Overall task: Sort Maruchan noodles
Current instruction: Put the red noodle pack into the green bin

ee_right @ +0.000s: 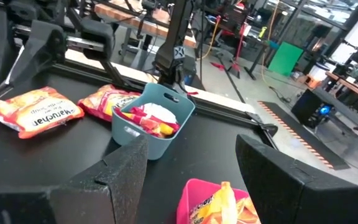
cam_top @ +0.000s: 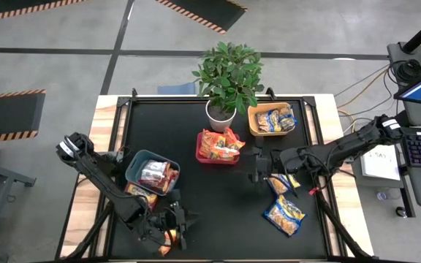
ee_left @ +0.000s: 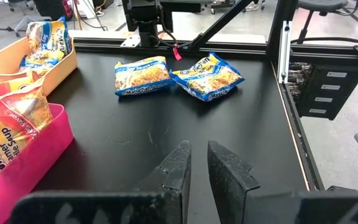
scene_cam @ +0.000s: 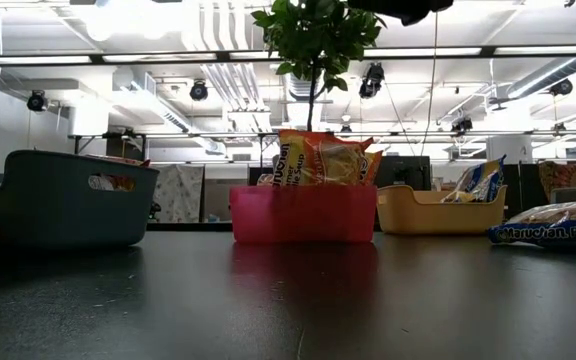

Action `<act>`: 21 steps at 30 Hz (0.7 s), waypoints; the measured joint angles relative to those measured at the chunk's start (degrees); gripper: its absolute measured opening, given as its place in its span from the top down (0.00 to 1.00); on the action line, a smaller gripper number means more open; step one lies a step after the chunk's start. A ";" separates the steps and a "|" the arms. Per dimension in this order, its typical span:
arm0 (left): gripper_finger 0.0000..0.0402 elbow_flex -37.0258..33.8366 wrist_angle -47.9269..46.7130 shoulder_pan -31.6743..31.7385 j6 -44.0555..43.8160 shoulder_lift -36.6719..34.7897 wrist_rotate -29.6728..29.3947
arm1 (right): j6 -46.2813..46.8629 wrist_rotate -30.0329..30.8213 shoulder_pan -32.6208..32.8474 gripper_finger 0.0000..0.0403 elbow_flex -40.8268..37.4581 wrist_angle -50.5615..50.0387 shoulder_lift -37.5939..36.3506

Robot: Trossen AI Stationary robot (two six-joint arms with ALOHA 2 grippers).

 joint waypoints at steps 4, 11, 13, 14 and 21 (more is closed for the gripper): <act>0.91 0.00 0.00 0.00 0.00 0.00 0.00 | 0.00 0.00 0.00 0.42 -0.39 -0.09 0.04; 0.91 -0.02 -0.06 0.02 0.00 -0.04 0.00 | -1.30 -2.59 -0.09 0.42 -1.02 0.37 -0.01; 0.91 -0.04 -0.13 0.02 0.00 -0.04 0.00 | -1.64 -3.97 -0.38 0.42 -1.52 1.58 -0.11; 0.91 -0.04 -0.17 0.02 0.00 -0.04 0.00 | -1.80 -4.65 -0.48 0.42 -1.85 2.08 -0.30; 0.91 -0.07 -6.94 -1.27 -9.10 -1.97 6.66 | -0.56 -5.95 -2.76 0.42 -4.42 4.11 -2.01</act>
